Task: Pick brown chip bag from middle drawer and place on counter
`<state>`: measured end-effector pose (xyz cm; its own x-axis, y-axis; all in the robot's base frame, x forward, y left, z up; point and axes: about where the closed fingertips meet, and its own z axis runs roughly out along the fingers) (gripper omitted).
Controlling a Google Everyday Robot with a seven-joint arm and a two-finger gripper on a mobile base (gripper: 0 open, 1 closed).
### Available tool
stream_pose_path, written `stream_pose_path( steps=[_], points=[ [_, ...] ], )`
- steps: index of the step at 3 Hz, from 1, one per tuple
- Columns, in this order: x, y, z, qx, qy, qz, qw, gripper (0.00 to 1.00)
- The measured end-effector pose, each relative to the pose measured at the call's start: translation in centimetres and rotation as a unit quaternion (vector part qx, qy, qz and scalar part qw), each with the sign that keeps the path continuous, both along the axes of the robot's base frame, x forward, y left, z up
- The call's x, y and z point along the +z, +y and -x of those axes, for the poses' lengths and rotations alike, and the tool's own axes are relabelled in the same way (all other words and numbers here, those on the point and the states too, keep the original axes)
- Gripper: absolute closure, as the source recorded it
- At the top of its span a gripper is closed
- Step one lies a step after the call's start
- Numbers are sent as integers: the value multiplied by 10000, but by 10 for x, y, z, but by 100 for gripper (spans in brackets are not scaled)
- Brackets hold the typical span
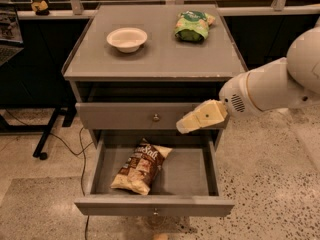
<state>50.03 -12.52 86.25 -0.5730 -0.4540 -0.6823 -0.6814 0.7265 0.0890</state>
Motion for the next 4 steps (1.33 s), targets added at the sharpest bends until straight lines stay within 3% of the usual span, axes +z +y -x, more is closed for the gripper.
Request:
stream_pose_path(
  steps=[1,2,3,4],
  points=[
    [-22,-2,1,-501,652,-172,9965,0],
    [-21,-1,1,-675,759,-279,9944,0],
    [-18,-1,3,-708,705,-257,9947,0],
    [-57,2,-2,-1022,927,-432,9895,0]
  ],
)
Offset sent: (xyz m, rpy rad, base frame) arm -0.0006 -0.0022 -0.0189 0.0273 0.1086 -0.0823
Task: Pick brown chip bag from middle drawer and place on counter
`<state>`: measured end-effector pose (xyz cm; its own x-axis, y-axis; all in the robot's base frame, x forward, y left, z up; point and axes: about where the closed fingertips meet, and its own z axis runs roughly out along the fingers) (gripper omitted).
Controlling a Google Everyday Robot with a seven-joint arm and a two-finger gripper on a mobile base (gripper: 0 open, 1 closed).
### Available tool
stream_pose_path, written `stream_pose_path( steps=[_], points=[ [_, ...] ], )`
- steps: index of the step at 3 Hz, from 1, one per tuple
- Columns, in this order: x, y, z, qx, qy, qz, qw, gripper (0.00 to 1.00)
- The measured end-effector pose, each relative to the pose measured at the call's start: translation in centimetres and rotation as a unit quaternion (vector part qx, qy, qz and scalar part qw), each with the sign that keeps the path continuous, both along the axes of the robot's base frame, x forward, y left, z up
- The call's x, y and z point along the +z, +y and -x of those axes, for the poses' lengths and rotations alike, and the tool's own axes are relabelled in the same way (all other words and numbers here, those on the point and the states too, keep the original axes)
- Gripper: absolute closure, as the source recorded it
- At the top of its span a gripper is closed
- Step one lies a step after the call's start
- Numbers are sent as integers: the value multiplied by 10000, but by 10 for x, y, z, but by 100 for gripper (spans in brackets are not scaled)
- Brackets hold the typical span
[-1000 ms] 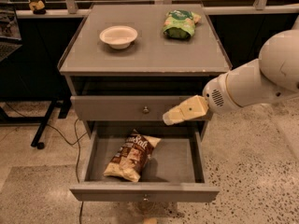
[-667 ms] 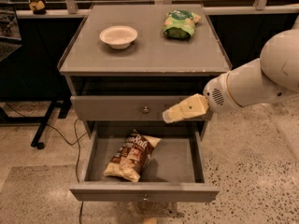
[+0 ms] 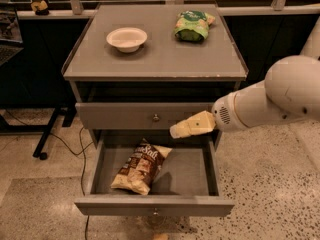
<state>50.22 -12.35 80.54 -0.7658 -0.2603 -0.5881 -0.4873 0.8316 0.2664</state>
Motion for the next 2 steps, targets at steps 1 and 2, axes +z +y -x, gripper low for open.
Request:
stream_pose_path(
  steps=[1,2],
  points=[
    [-64,11,-17,-425,425,-191,9980,0],
    [-123,33,-31,-546,970,-250,9935,0]
  ],
)
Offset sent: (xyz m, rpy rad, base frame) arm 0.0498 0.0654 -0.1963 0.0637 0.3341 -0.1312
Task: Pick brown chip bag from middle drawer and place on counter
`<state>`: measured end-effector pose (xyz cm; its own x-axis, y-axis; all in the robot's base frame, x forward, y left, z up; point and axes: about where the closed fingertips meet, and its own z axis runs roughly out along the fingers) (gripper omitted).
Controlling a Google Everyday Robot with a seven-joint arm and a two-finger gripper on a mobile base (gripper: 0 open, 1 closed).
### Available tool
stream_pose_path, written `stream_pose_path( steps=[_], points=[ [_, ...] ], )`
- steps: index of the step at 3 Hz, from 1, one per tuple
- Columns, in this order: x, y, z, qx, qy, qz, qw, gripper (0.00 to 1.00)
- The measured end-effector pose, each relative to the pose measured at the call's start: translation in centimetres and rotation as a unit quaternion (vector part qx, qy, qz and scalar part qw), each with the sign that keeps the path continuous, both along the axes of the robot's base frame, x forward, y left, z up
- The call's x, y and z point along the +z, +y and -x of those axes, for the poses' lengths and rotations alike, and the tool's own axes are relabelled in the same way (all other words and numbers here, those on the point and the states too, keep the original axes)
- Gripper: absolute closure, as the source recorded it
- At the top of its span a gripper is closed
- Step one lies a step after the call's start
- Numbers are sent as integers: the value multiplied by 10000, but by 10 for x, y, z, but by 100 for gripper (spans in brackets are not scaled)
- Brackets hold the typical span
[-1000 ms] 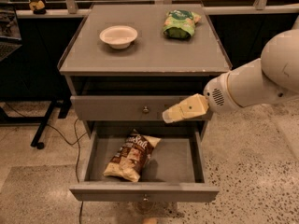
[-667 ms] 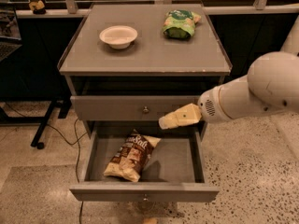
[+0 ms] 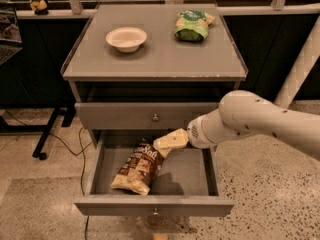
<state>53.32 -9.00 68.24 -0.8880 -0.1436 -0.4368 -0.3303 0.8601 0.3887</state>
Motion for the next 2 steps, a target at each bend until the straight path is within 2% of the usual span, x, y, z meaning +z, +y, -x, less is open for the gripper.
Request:
stream_pose_path(
  steps=[1,2],
  points=[
    [-43,23,-10,91,309,37,9995,0],
    [-72,43,-21,250,392,78,9989,0]
  ],
)
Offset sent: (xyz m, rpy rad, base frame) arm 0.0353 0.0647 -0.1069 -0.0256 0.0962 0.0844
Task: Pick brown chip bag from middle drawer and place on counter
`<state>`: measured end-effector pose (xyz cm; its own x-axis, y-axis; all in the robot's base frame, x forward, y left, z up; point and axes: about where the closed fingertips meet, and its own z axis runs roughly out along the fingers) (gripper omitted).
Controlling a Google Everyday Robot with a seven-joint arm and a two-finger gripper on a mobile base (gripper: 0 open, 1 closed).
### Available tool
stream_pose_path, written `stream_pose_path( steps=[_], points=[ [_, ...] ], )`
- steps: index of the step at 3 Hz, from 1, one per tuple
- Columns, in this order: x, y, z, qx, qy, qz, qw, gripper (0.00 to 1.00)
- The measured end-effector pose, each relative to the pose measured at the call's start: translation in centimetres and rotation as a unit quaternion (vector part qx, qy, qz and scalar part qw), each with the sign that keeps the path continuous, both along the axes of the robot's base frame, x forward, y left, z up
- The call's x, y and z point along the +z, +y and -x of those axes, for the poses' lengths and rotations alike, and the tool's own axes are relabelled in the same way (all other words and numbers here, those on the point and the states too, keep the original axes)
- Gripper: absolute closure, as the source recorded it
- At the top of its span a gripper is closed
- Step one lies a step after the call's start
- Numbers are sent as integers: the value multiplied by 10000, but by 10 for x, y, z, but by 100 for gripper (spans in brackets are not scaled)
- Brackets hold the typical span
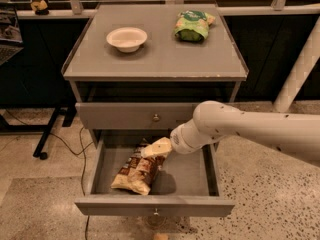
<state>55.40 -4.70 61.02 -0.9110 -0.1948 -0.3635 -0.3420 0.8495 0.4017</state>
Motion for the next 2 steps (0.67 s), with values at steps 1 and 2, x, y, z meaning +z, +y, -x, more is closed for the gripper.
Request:
stream_pose_path(
  steps=[1,2],
  points=[
    [-16,12,-10,-144,-185,-60,9997,0],
    [-22,19,-25,-513,-516,-270,9970,0]
  ],
)
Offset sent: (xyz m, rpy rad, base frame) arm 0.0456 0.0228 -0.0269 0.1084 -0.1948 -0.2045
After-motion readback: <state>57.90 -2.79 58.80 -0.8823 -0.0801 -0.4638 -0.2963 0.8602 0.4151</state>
